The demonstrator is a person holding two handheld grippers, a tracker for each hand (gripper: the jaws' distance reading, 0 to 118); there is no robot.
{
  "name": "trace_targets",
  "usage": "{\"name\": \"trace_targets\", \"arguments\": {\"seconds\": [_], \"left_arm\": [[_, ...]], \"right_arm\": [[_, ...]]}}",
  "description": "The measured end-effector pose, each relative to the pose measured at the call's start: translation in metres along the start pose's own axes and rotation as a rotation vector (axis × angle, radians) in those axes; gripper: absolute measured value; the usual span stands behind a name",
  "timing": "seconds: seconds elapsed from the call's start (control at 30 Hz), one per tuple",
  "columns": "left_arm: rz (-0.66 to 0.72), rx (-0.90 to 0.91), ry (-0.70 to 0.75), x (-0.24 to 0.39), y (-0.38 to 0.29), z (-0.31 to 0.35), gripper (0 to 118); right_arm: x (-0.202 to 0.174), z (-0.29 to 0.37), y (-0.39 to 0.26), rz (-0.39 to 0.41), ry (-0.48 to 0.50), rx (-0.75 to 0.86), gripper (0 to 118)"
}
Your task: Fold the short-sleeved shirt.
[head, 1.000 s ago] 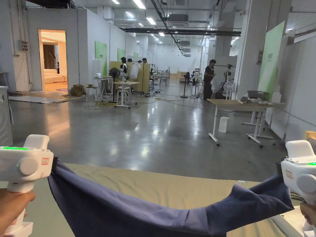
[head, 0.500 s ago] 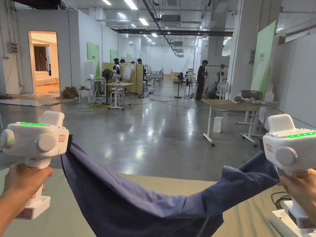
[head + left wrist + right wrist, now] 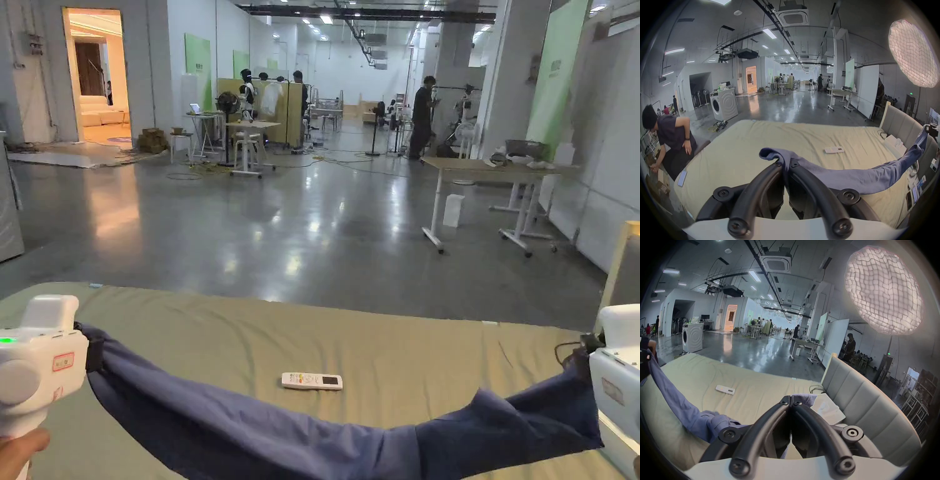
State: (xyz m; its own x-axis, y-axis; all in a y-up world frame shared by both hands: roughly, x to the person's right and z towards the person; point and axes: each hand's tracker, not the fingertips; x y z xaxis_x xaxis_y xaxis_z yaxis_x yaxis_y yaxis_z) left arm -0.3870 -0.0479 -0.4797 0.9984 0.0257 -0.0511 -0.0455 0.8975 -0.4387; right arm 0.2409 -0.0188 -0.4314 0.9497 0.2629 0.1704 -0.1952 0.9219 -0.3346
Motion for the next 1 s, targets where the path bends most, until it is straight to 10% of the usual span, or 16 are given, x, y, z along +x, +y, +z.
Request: {"name": "trace_targets", "arguments": {"seconds": [0.7, 0.83, 1.0], "left_arm": [[0.085, -0.435, 0.057, -0.048, -0.255, 0.011, 5], [0.134, -0.436, 0.085, -0.060, -0.256, 0.016, 37], [0.152, -0.318, 0.137, -0.069, -0.233, 0.040, 46]], "right_arm": [[-0.027, 0.054, -0.240, 0.022, -0.011, -0.414, 0], [-0.030, 0.057, -0.238, 0.012, -0.031, -0.399, 8], [-0.031, 0.070, -0.207, -0.047, -0.018, -0.286, 36]]}}
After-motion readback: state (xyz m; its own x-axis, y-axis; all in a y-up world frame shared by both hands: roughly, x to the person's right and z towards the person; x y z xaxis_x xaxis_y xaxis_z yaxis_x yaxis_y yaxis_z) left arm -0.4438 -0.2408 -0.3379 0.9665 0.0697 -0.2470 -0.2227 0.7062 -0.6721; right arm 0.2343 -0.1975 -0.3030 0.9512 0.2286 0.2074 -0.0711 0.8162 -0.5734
